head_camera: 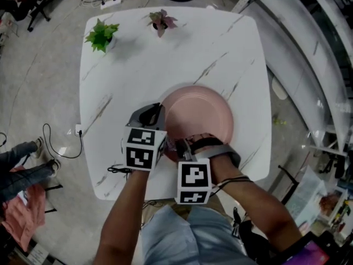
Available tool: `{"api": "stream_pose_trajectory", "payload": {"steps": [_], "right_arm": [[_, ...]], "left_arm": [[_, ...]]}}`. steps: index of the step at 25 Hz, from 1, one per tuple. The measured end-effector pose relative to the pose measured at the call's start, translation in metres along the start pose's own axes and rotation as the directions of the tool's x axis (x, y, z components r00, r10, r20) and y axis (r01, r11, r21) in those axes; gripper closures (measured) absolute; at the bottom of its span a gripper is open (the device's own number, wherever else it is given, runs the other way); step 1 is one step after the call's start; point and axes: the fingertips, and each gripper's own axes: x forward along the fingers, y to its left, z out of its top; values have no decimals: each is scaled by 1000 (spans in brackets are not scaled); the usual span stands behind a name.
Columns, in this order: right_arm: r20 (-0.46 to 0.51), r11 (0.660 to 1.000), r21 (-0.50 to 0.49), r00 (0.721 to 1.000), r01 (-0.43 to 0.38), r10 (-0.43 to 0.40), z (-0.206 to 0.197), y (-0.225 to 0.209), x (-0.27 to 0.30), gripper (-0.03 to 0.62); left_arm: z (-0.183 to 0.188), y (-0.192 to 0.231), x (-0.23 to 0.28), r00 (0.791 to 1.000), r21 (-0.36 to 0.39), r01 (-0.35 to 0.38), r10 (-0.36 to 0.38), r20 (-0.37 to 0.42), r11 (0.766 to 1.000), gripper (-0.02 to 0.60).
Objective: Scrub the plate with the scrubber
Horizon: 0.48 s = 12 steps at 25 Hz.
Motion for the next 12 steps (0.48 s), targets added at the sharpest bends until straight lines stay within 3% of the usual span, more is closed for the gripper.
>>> {"api": "stream_pose_trajectory", "payload": {"steps": [12], "right_arm": [[-80, 984, 152, 991, -96, 109, -44, 26, -10, 539]], "left_arm": [[2, -1, 1, 1000, 14, 1, -1, 5, 1000, 565]]}}
